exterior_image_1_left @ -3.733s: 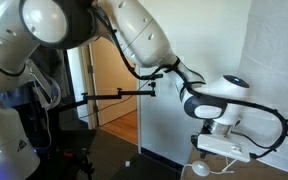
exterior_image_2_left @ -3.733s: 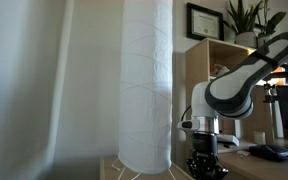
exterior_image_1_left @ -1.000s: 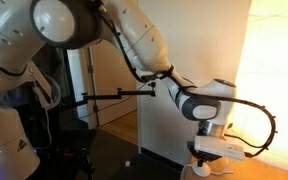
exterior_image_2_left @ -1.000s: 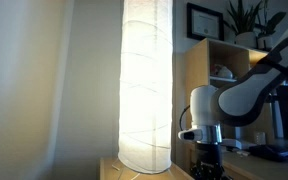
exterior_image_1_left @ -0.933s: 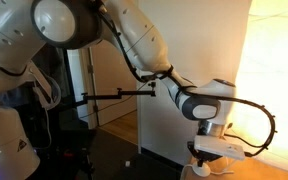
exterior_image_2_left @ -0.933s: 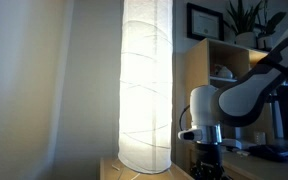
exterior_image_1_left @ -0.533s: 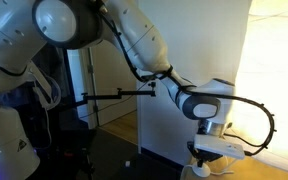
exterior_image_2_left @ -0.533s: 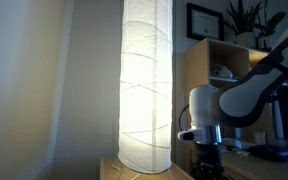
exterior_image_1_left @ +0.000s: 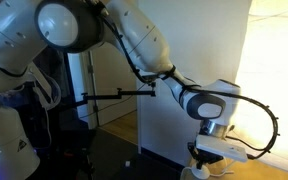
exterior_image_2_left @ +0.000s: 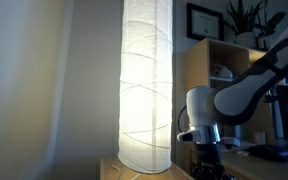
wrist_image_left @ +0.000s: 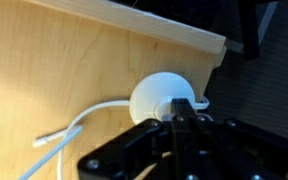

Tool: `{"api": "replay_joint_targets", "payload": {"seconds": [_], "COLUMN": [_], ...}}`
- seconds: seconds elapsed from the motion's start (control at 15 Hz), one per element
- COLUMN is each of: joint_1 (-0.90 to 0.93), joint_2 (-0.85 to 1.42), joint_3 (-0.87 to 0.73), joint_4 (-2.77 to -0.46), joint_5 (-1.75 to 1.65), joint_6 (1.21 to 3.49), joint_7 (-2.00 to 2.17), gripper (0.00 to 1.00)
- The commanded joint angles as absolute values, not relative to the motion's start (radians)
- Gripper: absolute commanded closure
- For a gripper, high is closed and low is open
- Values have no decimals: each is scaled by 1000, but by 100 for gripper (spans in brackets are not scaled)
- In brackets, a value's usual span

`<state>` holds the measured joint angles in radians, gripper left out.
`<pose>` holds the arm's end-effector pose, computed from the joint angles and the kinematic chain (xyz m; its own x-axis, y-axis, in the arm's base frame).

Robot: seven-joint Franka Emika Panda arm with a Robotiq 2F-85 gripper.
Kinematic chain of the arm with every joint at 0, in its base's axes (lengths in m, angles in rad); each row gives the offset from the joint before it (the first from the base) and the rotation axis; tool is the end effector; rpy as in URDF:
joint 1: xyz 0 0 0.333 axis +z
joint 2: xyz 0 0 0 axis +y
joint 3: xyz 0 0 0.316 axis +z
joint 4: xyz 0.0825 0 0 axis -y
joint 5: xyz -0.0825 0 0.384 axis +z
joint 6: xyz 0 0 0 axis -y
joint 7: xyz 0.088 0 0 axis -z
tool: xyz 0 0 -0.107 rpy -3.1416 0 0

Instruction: Turn on the lamp

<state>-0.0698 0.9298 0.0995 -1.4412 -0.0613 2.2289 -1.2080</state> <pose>0.7019 0.0078 0.1216 0.3198 0.9474 -0.0141 0.9374 -0.3185 -0.1408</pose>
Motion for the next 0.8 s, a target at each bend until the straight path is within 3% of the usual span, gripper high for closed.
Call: {"api": "replay_joint_targets", "payload": {"seconds": [0.0, 0.73], "joint_1": [-56, -68], "joint_2": [999, 1004], "joint_3": [75, 88], "joint_4": [-1369, -1312], "joint_5": [-89, -75], "joint_6": [2169, 2093], "joint_7": [-1165, -1169], "gripper": [97, 97]}}
